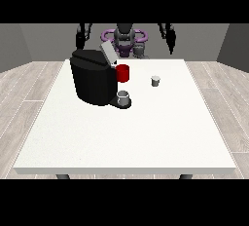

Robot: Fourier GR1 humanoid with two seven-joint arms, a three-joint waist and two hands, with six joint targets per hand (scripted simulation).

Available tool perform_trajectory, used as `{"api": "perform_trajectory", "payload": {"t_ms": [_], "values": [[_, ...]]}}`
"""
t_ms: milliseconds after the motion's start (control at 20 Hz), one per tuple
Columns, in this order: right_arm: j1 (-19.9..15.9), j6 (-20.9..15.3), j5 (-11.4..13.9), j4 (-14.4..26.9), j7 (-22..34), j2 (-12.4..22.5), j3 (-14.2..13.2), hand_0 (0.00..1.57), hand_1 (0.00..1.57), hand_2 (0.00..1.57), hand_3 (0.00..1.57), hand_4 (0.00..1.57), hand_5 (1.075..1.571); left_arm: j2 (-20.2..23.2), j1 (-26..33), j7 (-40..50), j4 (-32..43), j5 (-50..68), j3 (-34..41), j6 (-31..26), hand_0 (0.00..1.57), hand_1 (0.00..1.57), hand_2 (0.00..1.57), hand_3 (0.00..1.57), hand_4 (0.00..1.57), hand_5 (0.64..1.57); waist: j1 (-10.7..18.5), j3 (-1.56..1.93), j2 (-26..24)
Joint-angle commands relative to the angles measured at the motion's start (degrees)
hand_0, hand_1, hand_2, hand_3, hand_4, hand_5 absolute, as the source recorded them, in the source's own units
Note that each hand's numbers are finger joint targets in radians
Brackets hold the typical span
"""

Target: Insert the coffee pod into the coffee machine and close the lid

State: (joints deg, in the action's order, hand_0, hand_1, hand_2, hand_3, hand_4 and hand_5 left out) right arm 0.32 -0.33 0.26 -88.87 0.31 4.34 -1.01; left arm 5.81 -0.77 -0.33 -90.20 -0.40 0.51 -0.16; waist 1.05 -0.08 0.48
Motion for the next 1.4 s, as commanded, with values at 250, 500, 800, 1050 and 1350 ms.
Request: {"api": "perform_trajectory", "payload": {"t_ms": [250,500,800,1050,1350], "values": [[-2.6,3.0,-3.8,3.6,-3.2,0.7,-3.1,0.00,0.00,0.00,0.00,0.33,1.571,0.1,-2.7,-2.3,0.8,-0.5,-4.2,-6.0,0.00,0.00,0.00,0.00,0.51,1.571,-1.8,0.09,-0.3],[-1.6,3.2,-4.3,-0.8,-8.2,-3.4,0.3,0.00,0.00,0.00,0.00,0.34,1.571,8.3,-7.9,0.7,9.0,-10.1,-0.8,-2.5,0.00,0.00,0.00,0.00,0.00,1.571,-8.8,0.09,3.1],[-3.4,4.1,-3.2,-2.3,-7.4,-1.2,0.6,0.00,0.00,0.00,0.00,0.35,1.571,13.1,-13.4,-0.6,18.2,-13.2,0.7,-5.3,0.00,0.00,0.00,0.00,0.00,1.571,-10.8,0.08,6.2],[-6.5,2.2,-2.9,-1.4,-10.9,-4.0,1.9,0.00,0.00,0.00,0.00,0.41,1.571,15.0,-17.1,-4.1,25.3,-20.6,-0.1,-0.8,0.00,0.00,0.00,0.00,0.00,1.571,-11.4,0.08,11.4],[-7.0,0.0,0.0,-1.7,-10.2,-3.9,2.5,0.00,0.00,0.00,0.00,0.43,1.571,16.8,-22.3,-10.0,37.0,-23.1,1.2,-0.9,0.00,0.00,0.00,0.00,0.00,1.571,-12.2,0.05,15.1]]}}
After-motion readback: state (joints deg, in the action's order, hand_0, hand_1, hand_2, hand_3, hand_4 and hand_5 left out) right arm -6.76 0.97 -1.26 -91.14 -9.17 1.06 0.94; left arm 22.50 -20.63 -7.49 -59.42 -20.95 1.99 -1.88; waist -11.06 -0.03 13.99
